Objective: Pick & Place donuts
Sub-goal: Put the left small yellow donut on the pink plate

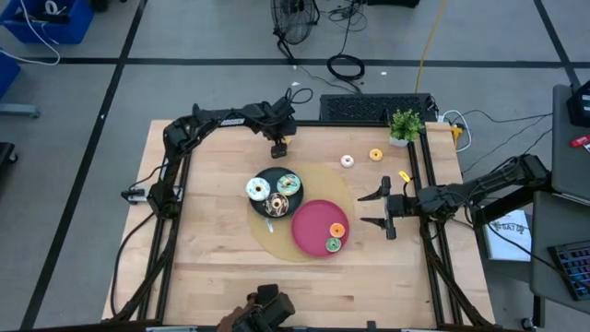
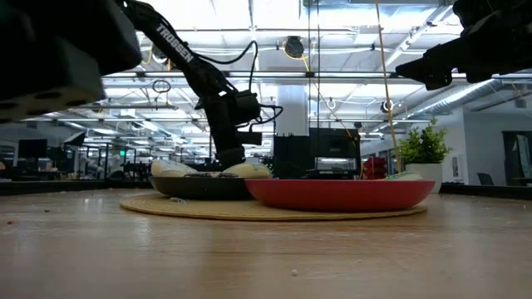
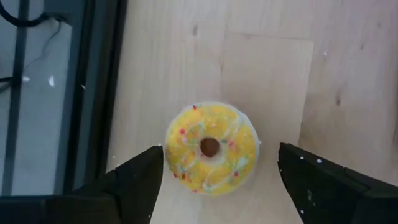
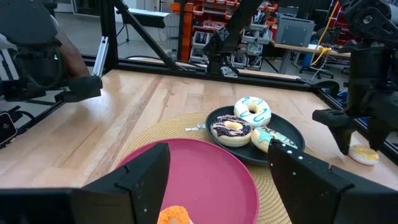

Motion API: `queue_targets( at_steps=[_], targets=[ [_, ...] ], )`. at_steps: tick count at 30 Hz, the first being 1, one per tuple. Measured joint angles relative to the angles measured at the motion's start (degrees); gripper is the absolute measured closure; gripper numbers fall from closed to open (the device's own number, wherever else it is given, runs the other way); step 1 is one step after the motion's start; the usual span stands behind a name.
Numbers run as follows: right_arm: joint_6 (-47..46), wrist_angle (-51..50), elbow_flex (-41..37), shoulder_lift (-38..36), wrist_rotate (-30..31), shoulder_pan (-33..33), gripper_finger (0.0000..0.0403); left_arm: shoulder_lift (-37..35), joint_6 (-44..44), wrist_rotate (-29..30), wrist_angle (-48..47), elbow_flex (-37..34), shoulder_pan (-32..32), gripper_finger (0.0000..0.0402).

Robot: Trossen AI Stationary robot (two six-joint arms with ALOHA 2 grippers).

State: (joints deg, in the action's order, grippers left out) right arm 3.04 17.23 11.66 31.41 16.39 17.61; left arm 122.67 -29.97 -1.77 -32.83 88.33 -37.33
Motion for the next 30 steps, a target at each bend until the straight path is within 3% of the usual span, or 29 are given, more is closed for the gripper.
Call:
queue_targets(
  at_steps=[14,22,30],
  targets=[
    [0.0,-0.2,0.0,0.0,0.0,0.0,0.0147,0.3,1.7,0.3,-0.6,0.0,0.0,0.0107],
    [-0.4,0.1,0.0,0.0,0.0,0.0,0.0147,1.4,2.7,-3.3,0.1,0.1,-0.3,0.0165],
    [-0.4,0.1,0.0,0.0,0.0,0.0,0.0147,1.3,2.7,0.6,0.0,0.0,0.9,0.0218]
  ],
)
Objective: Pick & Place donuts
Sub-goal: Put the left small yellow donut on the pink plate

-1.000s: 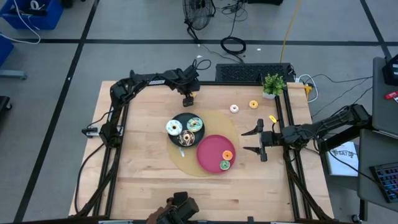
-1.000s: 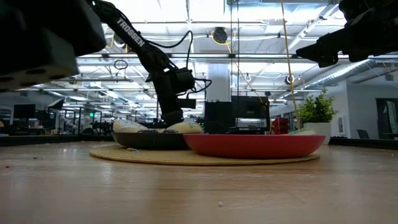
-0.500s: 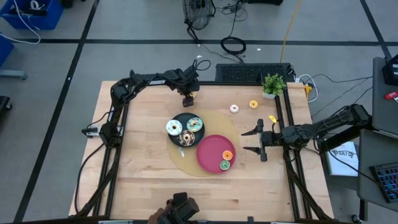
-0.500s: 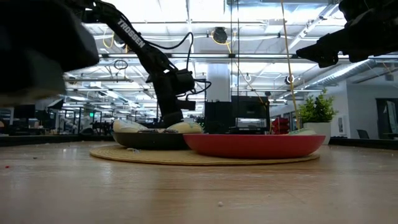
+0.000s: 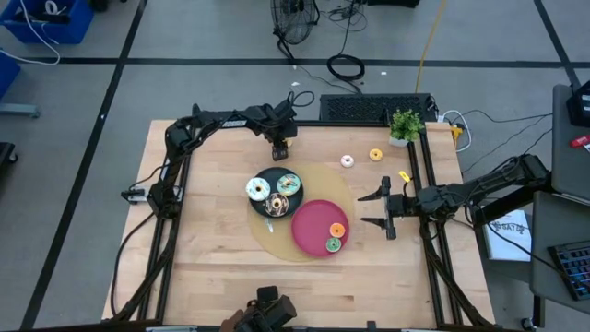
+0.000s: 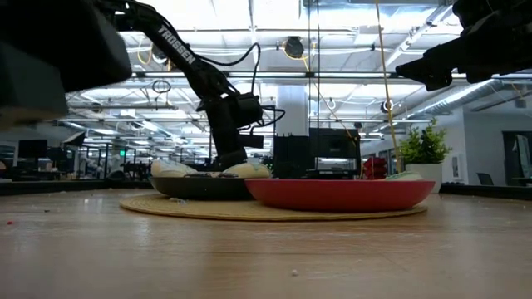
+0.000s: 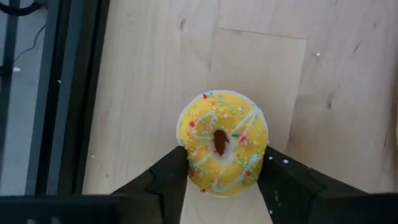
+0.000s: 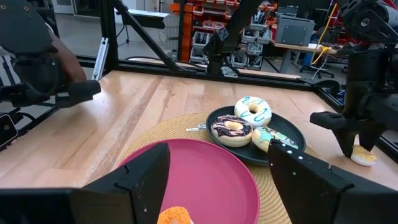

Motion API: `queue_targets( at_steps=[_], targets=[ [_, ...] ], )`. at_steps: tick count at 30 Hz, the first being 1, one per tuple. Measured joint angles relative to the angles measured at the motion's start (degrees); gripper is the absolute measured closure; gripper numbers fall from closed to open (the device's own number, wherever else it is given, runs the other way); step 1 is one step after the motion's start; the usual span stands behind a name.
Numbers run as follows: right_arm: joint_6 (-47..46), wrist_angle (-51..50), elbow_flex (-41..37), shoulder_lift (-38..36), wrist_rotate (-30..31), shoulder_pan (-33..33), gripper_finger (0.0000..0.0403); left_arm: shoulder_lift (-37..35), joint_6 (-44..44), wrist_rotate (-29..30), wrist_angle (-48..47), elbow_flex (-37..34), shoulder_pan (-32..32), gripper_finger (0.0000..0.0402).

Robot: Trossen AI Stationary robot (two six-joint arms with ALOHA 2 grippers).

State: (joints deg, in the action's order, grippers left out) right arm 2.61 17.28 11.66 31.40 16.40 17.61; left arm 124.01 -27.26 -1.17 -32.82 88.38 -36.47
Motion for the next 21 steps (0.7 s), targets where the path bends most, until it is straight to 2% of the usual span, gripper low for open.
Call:
queue_targets(
  at_steps=[6,14,21],
  targets=[
    [0.0,0.0,0.0,0.0,0.0,0.0,0.0147,-2.4,0.0,4.9,-0.7,-0.3,1.5,0.0250],
    [0.0,0.1,0.0,0.0,0.1,0.0,0.0147,-11.7,2.7,6.2,-2.7,-0.2,6.5,0.0270],
    [-1.9,4.1,-1.8,2.1,0.2,0.0,0.0147,-17.1,7.0,8.3,-4.7,-0.1,19.3,0.0265]
  ],
)
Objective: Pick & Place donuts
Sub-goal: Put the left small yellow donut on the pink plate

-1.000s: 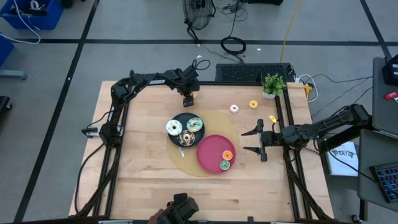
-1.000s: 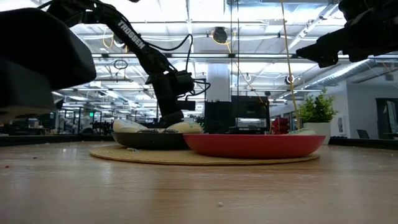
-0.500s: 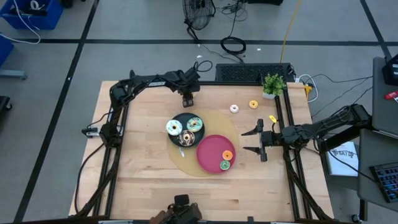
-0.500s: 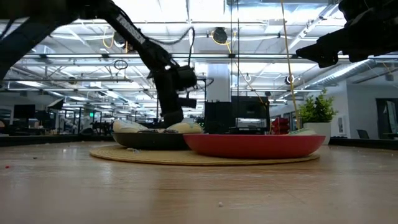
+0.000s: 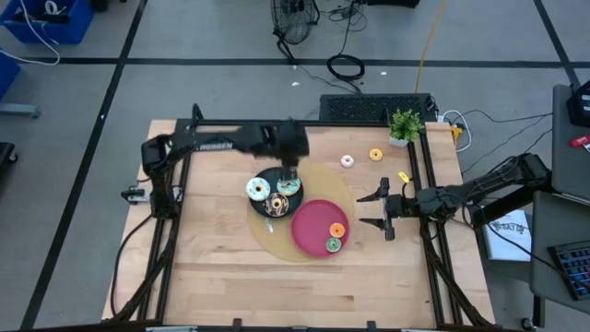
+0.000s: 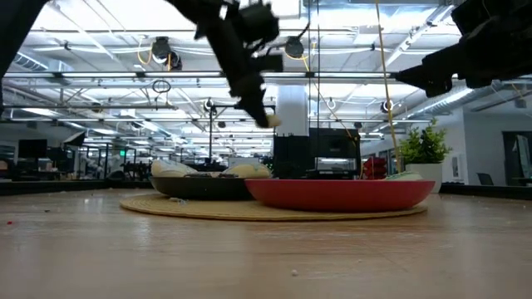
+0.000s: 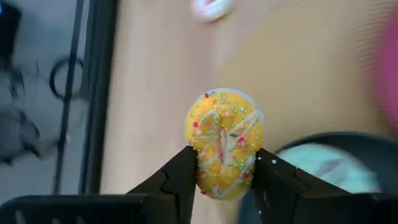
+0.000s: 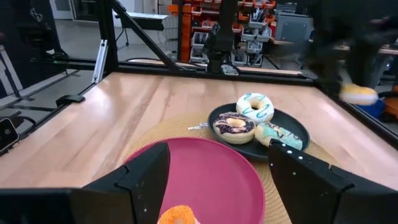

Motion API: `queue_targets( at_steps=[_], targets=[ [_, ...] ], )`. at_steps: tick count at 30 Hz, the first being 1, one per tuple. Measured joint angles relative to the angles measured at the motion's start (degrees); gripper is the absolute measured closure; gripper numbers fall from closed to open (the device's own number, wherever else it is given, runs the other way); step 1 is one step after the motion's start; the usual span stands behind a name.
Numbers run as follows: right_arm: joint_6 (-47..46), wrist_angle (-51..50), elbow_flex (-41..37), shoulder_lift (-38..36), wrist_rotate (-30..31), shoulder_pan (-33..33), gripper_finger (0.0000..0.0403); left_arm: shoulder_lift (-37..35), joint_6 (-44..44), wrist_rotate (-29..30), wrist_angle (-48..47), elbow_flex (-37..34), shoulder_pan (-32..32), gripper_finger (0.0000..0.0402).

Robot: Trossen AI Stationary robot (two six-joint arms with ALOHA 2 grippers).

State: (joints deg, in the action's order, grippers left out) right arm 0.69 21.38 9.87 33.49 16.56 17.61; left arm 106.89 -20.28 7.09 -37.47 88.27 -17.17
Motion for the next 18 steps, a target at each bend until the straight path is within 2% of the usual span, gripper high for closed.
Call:
queue_targets(
  at_steps=[5,9,13,18],
  targets=[
    [1.3,14.1,-5.3,4.8,3.8,-0.2,0.0147,0.5,-0.5,6.7,1.4,0.0,11.5,0.0263],
    [1.9,19.6,-5.7,10.4,8.0,-1.2,0.0147,1.5,2.4,11.5,4.7,-0.1,18.3,0.0261],
    [1.7,19.1,-2.2,17.8,8.5,-1.6,0.0147,2.5,4.4,13.9,8.8,0.0,22.3,0.0261],
    [3.1,21.9,2.6,28.9,8.9,-1.7,0.0147,3.3,5.5,14.0,10.9,0.0,23.5,0.0261]
  ],
)
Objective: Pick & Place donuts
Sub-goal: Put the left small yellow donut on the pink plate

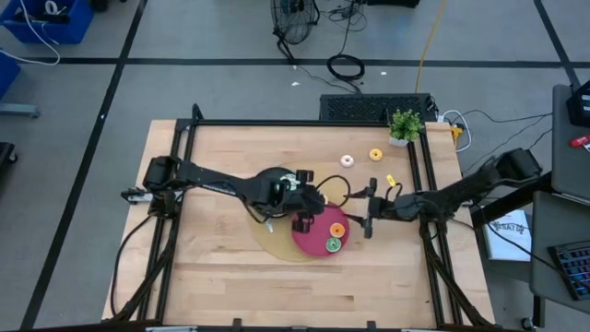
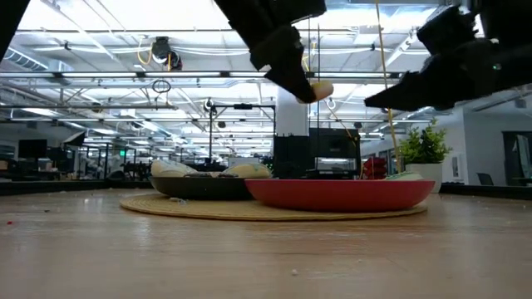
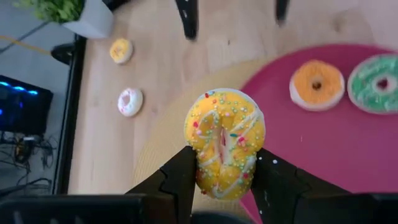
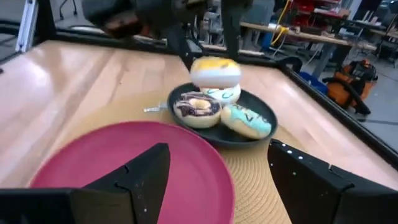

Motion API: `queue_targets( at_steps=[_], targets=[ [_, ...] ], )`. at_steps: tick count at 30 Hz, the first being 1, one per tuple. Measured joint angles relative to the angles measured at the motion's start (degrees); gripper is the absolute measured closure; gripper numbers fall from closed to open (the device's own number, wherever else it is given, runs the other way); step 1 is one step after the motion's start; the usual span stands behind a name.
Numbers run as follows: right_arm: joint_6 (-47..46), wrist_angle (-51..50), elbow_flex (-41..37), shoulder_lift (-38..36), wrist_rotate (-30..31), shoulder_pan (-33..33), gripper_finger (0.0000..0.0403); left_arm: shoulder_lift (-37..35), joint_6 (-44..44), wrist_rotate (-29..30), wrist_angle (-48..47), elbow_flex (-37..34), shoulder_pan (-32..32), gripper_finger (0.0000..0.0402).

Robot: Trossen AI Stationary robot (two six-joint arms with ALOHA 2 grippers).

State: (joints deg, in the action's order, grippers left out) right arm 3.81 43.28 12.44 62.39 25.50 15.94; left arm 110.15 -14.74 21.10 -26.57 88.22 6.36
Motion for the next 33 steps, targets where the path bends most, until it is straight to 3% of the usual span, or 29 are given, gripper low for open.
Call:
queue_targets(
  at_steps=[7,18,23,33],
  targets=[
    [3.1,8.6,4.7,13.0,0.0,-0.6,0.0147,1.2,3.4,-0.3,-0.5,0.1,-0.3,0.0261],
    [2.5,12.4,9.8,23.8,-1.3,-3.9,0.0147,2.0,3.4,-3.2,-0.3,0.0,-0.3,0.0261],
    [1.7,13.1,11.8,26.4,-6.0,-5.0,0.0147,2.0,3.5,-3.2,-1.2,0.0,-0.3,0.0261],
    [2.1,13.6,12.1,26.6,-6.0,-5.4,0.0147,2.0,4.8,-3.5,-3.8,0.0,-0.3,0.0261]
  ],
)
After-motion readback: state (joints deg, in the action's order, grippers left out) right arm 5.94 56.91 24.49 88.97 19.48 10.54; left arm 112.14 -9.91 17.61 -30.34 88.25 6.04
